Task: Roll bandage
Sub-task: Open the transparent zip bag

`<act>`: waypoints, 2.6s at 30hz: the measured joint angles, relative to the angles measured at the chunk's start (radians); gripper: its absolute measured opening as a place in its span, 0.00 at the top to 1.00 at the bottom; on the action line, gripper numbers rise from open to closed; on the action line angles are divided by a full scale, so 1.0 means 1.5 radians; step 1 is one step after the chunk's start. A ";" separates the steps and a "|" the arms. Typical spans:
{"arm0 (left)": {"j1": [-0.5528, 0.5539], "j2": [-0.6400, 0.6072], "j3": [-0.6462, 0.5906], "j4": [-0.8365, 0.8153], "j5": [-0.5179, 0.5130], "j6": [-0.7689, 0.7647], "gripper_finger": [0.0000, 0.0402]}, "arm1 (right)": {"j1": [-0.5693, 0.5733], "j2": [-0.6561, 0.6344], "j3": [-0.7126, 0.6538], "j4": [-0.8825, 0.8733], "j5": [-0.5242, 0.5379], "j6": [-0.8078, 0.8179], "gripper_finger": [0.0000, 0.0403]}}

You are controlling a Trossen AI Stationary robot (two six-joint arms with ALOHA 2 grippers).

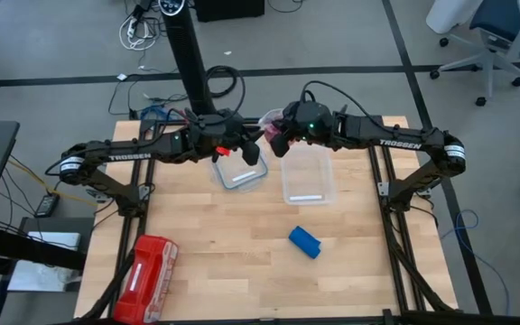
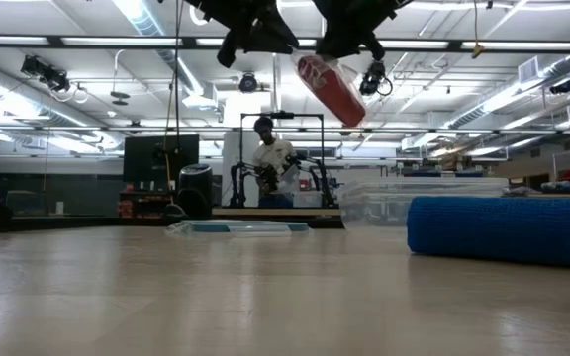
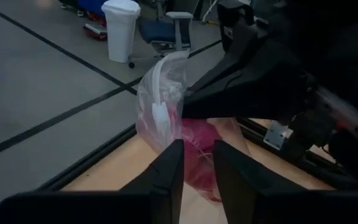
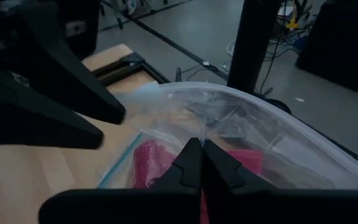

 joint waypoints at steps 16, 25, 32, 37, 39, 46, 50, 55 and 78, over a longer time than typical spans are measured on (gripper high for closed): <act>0.000 0.000 0.000 -0.038 0.063 -0.036 0.78 | 0.002 -0.034 0.000 -0.011 0.026 -0.036 1.00; 0.000 0.000 0.000 -0.028 0.024 -0.055 0.78 | 0.030 -0.029 0.000 -0.012 0.016 -0.048 1.00; 0.000 0.000 0.000 0.005 0.040 -0.056 0.78 | 0.034 -0.026 0.000 -0.012 0.030 -0.048 1.00; -0.003 0.000 0.000 -0.003 0.046 -0.046 0.78 | 0.029 -0.026 0.000 -0.009 0.046 -0.052 1.00; -0.004 0.000 0.000 -0.003 0.047 -0.042 0.78 | 0.029 -0.026 0.000 -0.010 0.046 -0.052 1.00; -0.005 0.000 0.000 0.028 0.038 -0.032 0.78 | 0.033 -0.026 0.000 -0.011 0.036 -0.059 1.00; -0.005 0.000 0.000 0.017 0.005 -0.029 0.78 | 0.034 -0.026 0.000 -0.011 0.036 -0.066 1.00; -0.005 0.000 0.000 0.017 -0.018 -0.030 0.80 | 0.034 -0.026 0.000 -0.011 0.023 -0.066 1.00; -0.003 0.000 0.000 0.039 -0.005 -0.036 1.00 | 0.070 -0.028 0.000 -0.056 -0.032 -0.125 0.74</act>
